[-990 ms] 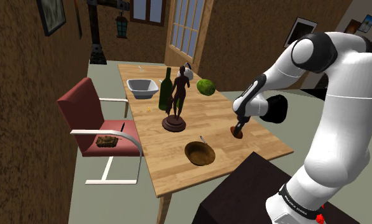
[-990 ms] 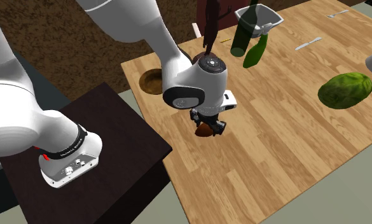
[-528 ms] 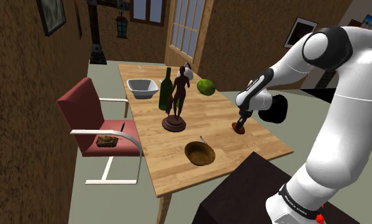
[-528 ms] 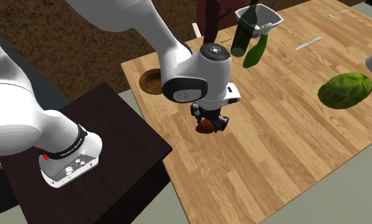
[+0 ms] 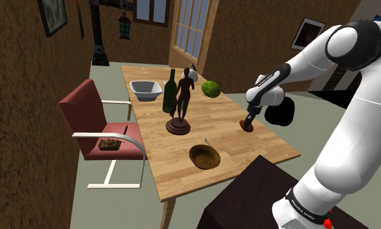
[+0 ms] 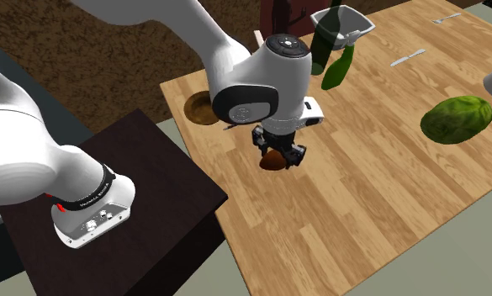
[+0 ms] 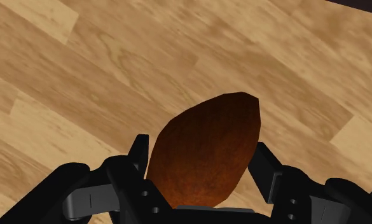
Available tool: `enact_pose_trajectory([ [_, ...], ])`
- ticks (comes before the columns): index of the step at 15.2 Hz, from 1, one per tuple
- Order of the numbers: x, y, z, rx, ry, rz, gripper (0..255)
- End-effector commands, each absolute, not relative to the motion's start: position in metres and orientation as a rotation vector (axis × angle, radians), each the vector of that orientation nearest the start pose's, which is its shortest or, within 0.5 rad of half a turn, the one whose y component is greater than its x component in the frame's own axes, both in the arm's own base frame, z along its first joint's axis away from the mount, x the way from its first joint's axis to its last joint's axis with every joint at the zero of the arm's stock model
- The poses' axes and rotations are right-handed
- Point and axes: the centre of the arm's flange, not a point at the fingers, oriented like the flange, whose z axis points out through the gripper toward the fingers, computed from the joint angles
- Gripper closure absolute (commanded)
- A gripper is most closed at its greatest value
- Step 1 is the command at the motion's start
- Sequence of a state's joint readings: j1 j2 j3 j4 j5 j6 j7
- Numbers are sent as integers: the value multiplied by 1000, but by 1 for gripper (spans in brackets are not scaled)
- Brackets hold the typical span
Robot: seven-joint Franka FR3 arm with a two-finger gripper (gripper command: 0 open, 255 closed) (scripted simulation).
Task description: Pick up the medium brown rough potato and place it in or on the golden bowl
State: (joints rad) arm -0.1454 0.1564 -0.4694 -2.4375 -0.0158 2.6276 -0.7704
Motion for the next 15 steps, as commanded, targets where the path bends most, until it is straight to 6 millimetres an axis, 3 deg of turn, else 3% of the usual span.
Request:
enact_pose_trajectory([
  [1,401,-288,263,-3221,-284,20,255],
  [5,401,-288,279,-3221,-284,20,255],
  [15,410,-156,281,-3221,-284,20,255],
])
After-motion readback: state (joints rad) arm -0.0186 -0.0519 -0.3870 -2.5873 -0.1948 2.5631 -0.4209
